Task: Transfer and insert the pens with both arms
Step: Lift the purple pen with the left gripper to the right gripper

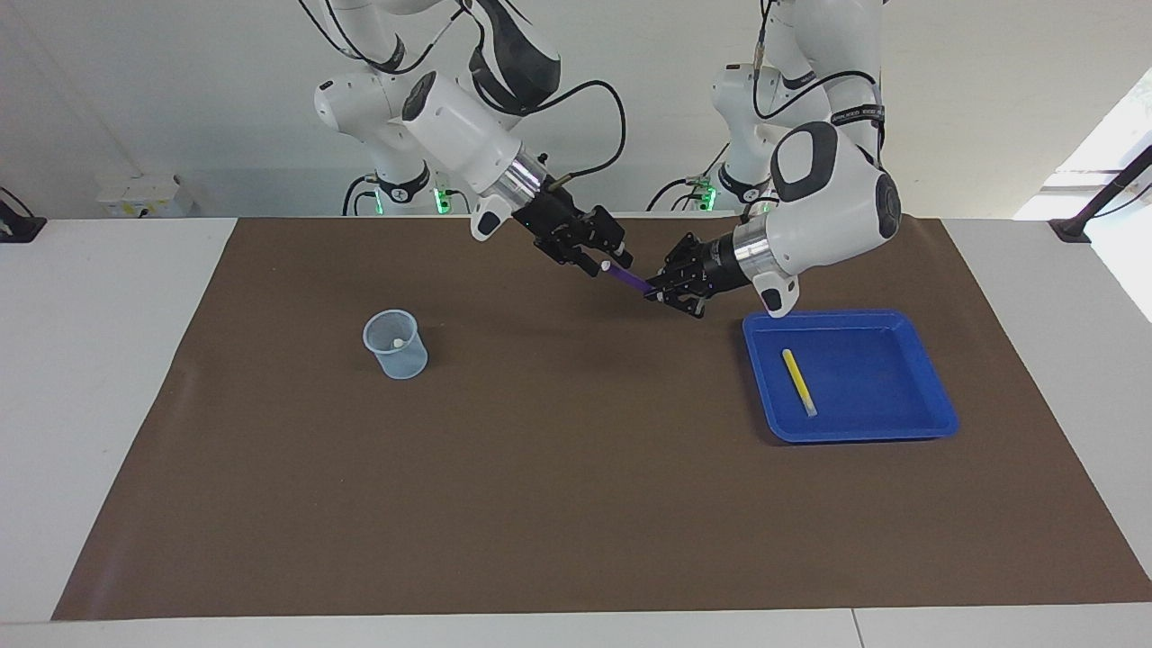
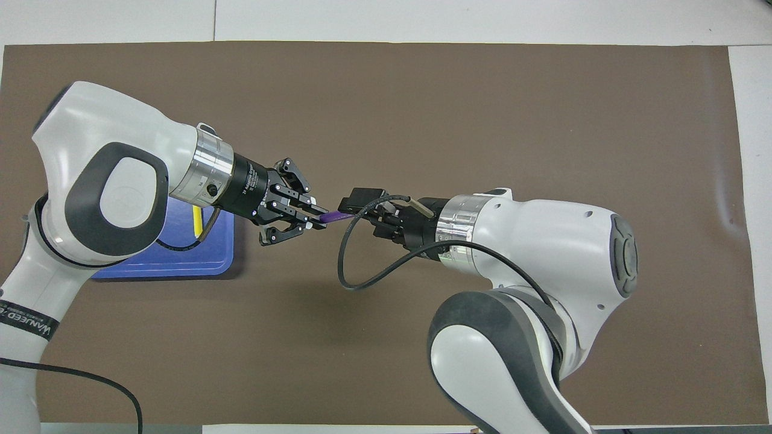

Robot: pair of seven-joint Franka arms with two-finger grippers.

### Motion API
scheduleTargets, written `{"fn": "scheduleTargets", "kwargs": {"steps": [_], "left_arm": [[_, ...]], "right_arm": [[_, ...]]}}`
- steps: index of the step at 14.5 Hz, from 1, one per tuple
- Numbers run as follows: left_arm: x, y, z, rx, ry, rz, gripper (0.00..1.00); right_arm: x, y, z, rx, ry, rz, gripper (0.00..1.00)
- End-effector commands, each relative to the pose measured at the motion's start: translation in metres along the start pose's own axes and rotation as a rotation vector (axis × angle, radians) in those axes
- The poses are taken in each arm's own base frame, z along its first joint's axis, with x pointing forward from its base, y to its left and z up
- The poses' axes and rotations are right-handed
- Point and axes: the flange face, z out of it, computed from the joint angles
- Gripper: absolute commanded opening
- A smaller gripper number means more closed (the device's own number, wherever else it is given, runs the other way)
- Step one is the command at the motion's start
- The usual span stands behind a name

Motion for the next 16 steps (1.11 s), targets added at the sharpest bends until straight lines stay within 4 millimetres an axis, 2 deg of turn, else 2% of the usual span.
{"fn": "scheduleTargets", "kwargs": {"steps": [1, 5, 11, 12, 14, 15, 16], "left_arm": [[-0.002, -0.009, 0.001, 0.001, -0.014, 0.016, 0.00], [-0.002, -0.009, 0.001, 0.002, -0.014, 0.018, 0.00], [-0.003, -0.010, 0.000, 0.002, -0.015, 0.028, 0.00], [-0.004, -0.011, -0.001, -0.001, -0.015, 0.029, 0.00], [-0.005, -0.011, -0.002, -0.004, -0.016, 0.031, 0.00], [-0.007, -0.011, -0.004, -0.014, -0.015, 0.037, 0.60], [-0.013, -0.015, -0.005, -0.018, -0.012, 0.048, 1.00]], "right_arm": [[0.001, -0.002, 0.001, 0.019, 0.007, -0.005, 0.63], [0.000, -0.002, 0.001, 0.018, 0.004, -0.005, 0.59], [0.000, -0.002, 0.001, 0.016, 0.000, -0.005, 0.04], [0.000, -0.001, 0.001, 0.016, 0.001, -0.004, 0.00], [0.000, -0.001, 0.001, 0.015, -0.002, -0.003, 0.00], [0.000, -0.001, 0.001, 0.014, -0.004, -0.005, 0.00], [-0.001, 0.000, 0.002, 0.012, -0.007, -0.002, 0.00]]}}
